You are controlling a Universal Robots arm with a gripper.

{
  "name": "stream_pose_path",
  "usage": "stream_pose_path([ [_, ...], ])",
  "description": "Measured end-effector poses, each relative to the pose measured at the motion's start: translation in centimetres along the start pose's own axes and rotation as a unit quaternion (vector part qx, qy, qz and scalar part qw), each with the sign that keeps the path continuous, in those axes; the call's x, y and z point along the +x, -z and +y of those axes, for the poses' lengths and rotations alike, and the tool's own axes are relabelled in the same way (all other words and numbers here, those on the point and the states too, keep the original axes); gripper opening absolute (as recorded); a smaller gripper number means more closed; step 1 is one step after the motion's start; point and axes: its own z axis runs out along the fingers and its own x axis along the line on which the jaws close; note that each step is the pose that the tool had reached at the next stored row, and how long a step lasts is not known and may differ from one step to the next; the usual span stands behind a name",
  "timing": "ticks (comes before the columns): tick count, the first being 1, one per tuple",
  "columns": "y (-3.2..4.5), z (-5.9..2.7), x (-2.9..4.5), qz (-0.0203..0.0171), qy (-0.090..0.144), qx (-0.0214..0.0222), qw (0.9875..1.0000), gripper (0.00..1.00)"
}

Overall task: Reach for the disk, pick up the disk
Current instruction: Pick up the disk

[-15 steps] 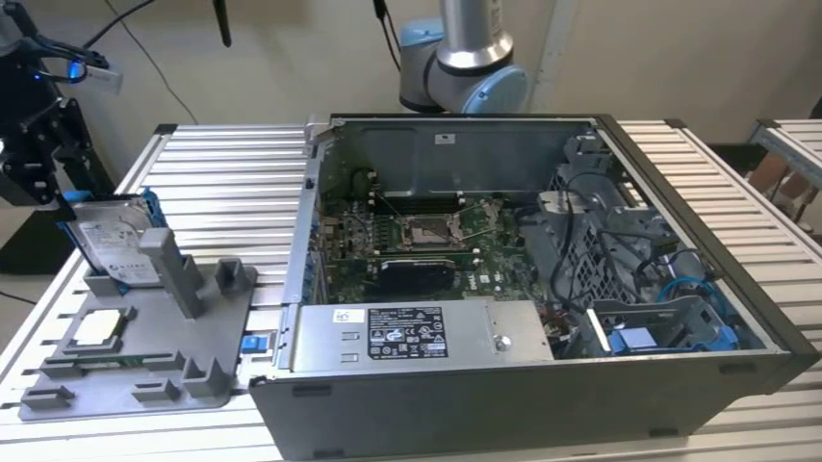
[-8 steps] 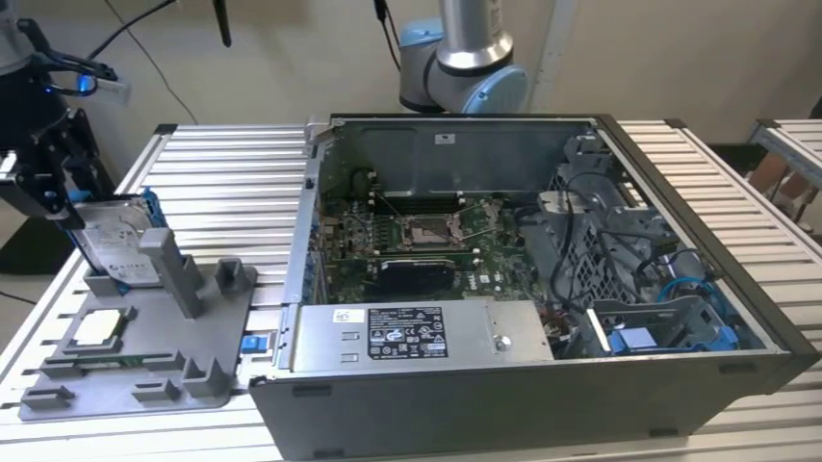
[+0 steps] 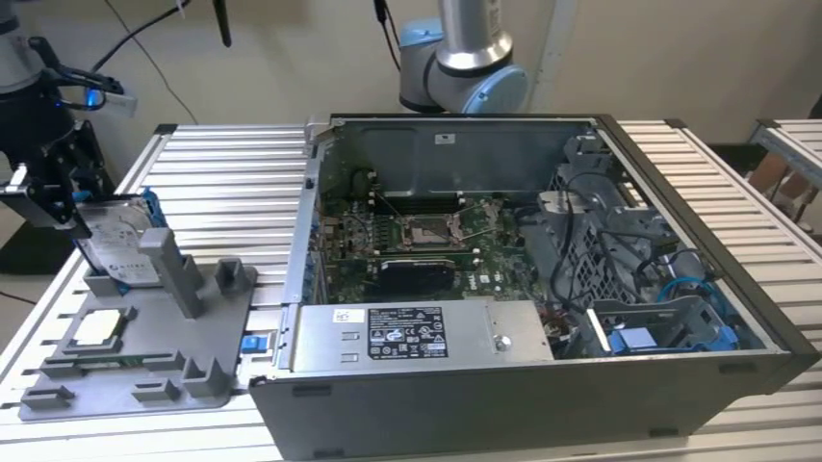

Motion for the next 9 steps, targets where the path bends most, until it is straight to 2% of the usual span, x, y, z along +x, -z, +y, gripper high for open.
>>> stream_pose_path([
  [6, -0.81, -0.01, 0.01, -0.0012, 0.005, 0.0020, 1.0000, 1.00],
  [9, -1.09, -0.02, 0.02, -0.0066, 0.005, 0.0036, 1.0000, 1.00],
])
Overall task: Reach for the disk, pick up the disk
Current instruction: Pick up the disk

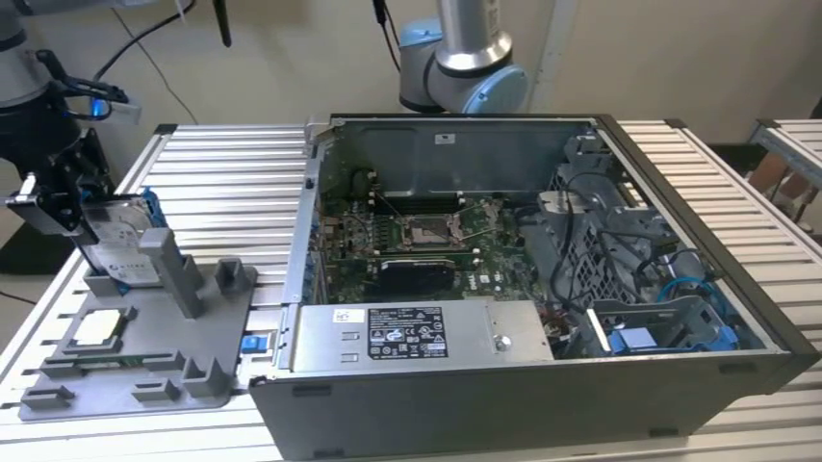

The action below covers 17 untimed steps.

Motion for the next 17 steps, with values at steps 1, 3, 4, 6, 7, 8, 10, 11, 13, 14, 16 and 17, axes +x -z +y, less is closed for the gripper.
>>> stream_pose_path([
  [1, -0.11, 0.00, 0.00, -0.0018, 0.000, 0.0006, 1.0000, 1.00],
  [3, -0.32, 0.00, 0.01, -0.0060, 0.000, 0.0016, 1.0000, 1.00],
  [4, -0.43, 0.00, 0.01, -0.0081, 0.000, 0.0019, 1.0000, 1.00],
  [6, -0.59, 0.00, 0.00, -0.0113, 0.000, 0.0022, 0.9999, 1.00],
  [7, -0.62, 0.00, 0.00, -0.0117, 0.000, 0.0022, 0.9999, 1.00],
  [8, -0.66, 0.00, 0.00, -0.0121, 0.000, 0.0022, 0.9999, 1.00],
  [10, -0.75, 0.00, 0.01, -0.0127, 0.000, 0.0023, 0.9999, 1.00],
  [11, -0.80, 0.00, 0.01, -0.0129, 0.000, 0.0023, 0.9999, 1.00],
  [13, -0.84, 0.00, 0.01, -0.0130, 0.000, 0.0021, 0.9999, 1.00],
  [14, -0.85, 0.00, 0.02, -0.0129, 0.000, 0.0021, 0.9999, 1.00],
  [16, -0.95, -0.01, 0.02, -0.0131, 0.000, 0.0023, 0.9999, 1.00],
  [17, -1.02, -0.01, 0.02, -0.0131, 0.000, 0.0024, 0.9999, 1.00],
])
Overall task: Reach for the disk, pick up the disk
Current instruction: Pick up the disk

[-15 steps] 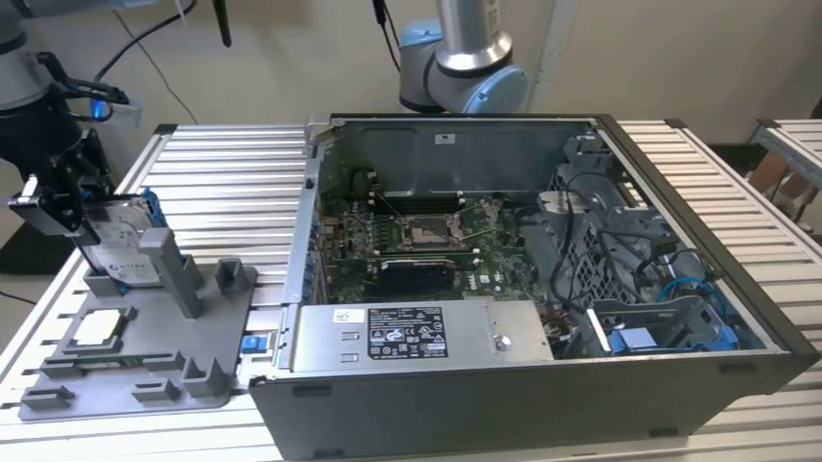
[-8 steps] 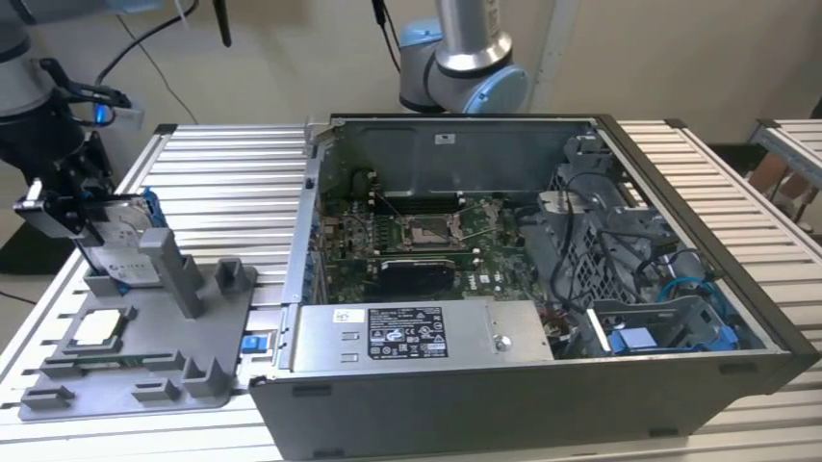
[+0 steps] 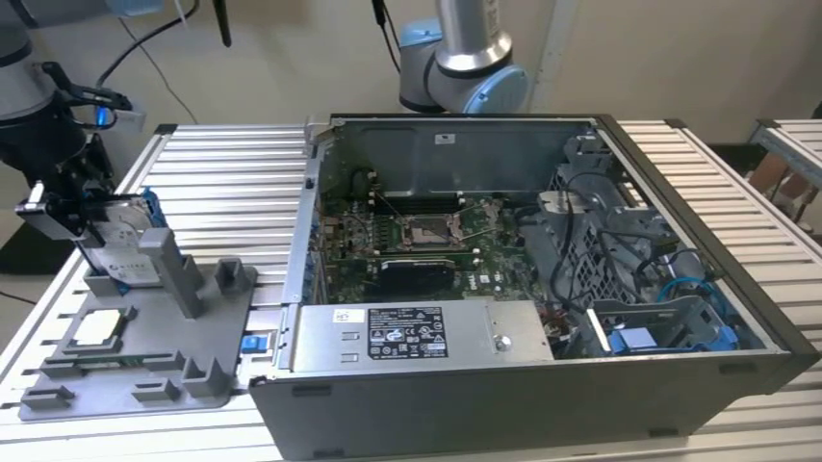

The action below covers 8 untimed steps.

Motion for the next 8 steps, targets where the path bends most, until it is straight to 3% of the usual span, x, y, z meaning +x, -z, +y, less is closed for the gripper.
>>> stream_pose_path([
  [8, -0.28, 0.00, 0.02, 0.0001, 0.000, -0.0002, 1.0000, 1.00],
])
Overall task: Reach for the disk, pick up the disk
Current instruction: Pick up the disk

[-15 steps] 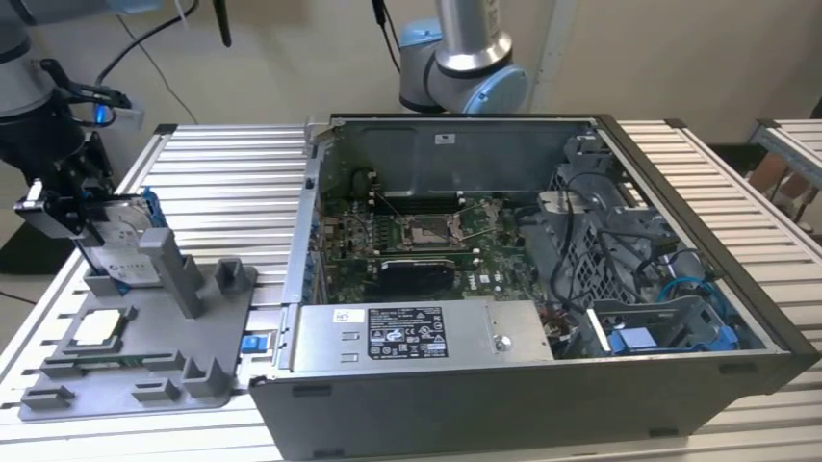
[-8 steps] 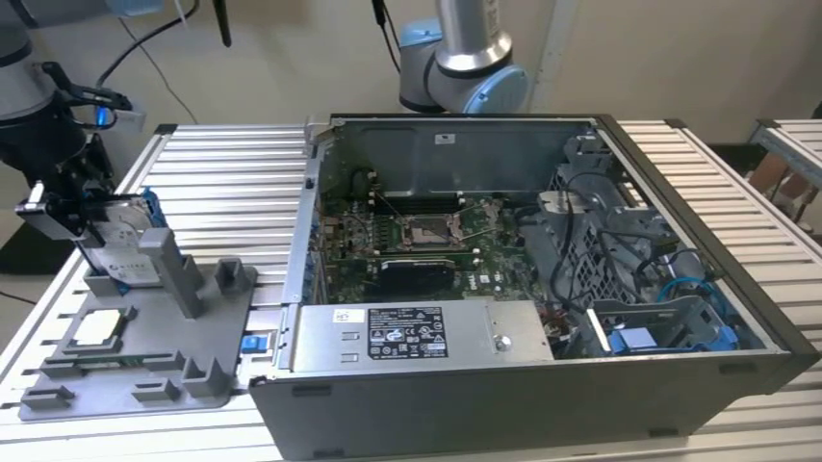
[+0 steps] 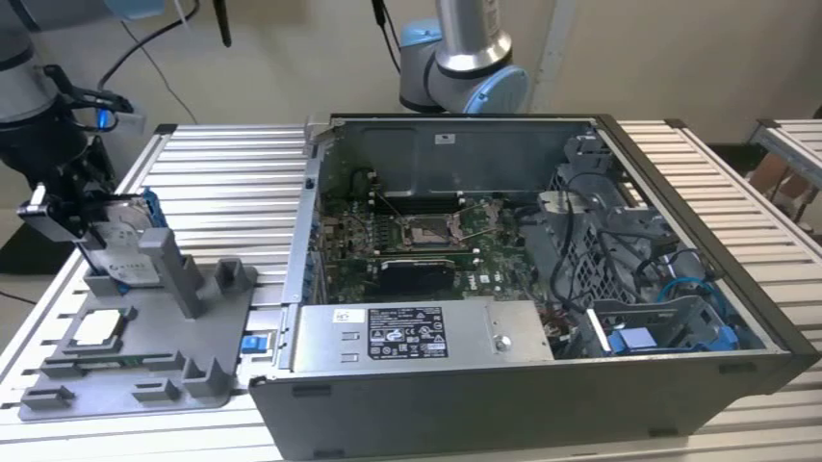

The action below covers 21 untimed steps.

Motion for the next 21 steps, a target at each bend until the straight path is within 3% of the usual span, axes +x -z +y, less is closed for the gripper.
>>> stream_pose_path([
  [7, -0.07, 0.00, 0.00, 0.0000, 0.000, 0.0000, 1.0000, 1.00],
  [8, -0.08, 0.00, 0.00, 0.0000, 0.000, 0.0000, 1.0000, 0.00],
  [21, -0.09, 0.00, 0.00, 0.0000, 0.000, 0.0000, 1.0000, 0.00],
])
